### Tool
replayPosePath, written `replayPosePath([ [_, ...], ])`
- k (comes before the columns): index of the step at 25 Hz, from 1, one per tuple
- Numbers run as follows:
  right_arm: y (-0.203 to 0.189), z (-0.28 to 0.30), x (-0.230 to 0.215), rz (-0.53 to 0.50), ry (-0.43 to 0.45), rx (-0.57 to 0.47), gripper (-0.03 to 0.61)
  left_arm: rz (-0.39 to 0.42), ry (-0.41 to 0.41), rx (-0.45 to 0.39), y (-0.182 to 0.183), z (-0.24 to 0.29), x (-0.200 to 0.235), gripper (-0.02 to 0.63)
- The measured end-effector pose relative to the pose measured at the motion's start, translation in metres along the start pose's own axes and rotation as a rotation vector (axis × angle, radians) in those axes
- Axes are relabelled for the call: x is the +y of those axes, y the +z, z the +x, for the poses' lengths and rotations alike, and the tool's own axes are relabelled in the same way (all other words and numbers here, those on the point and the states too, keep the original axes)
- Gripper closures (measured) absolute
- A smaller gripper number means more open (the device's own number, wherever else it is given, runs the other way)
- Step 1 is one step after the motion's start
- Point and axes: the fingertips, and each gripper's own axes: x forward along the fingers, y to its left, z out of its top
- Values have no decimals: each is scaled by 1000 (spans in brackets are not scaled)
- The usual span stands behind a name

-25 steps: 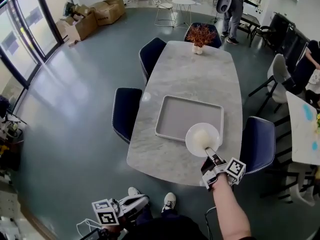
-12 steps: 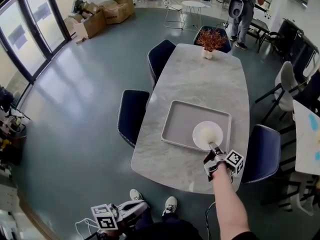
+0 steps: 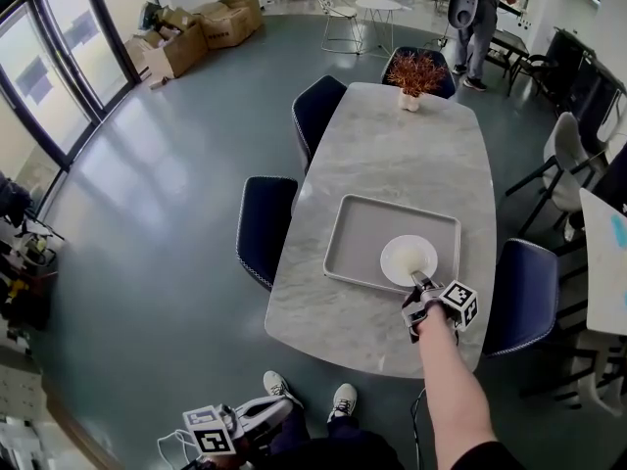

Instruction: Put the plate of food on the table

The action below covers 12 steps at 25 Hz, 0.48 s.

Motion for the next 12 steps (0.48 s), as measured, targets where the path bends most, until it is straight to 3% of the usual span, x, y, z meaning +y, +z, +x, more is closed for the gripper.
replayPosePath([
  [12,0,25,-5,15,-42,-10,552,-29,37,-39,0,-20,7,607],
])
